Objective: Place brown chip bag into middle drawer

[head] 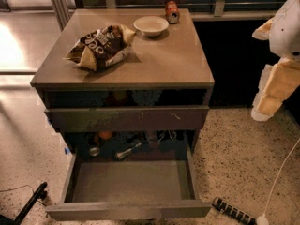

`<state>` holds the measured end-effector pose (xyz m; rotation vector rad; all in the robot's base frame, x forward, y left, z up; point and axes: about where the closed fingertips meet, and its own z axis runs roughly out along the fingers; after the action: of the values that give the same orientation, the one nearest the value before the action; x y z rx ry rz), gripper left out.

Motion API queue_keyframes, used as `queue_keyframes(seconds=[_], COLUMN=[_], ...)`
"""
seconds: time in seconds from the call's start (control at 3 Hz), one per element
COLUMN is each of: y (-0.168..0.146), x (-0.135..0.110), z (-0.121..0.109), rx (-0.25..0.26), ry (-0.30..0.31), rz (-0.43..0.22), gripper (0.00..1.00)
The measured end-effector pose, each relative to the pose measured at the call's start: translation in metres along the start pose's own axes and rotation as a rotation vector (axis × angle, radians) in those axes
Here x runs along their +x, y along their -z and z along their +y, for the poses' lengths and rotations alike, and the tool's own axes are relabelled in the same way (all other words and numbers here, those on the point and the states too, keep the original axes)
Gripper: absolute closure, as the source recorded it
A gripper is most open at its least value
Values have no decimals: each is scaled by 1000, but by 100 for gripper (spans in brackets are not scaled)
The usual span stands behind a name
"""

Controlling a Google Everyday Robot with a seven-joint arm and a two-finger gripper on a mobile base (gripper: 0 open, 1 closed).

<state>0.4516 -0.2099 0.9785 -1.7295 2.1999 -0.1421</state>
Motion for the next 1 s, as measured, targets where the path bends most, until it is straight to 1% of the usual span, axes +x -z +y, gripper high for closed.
queue_keyframes(seconds=[0.33,0.67,1.0], y=[-11,-28,-44], x=[-20,-42,-70], z=[-22,-43,-66], rx=[7,-8,-13], ry=[48,100,194], rz=[-28,-54,-116], gripper=[0,0,0])
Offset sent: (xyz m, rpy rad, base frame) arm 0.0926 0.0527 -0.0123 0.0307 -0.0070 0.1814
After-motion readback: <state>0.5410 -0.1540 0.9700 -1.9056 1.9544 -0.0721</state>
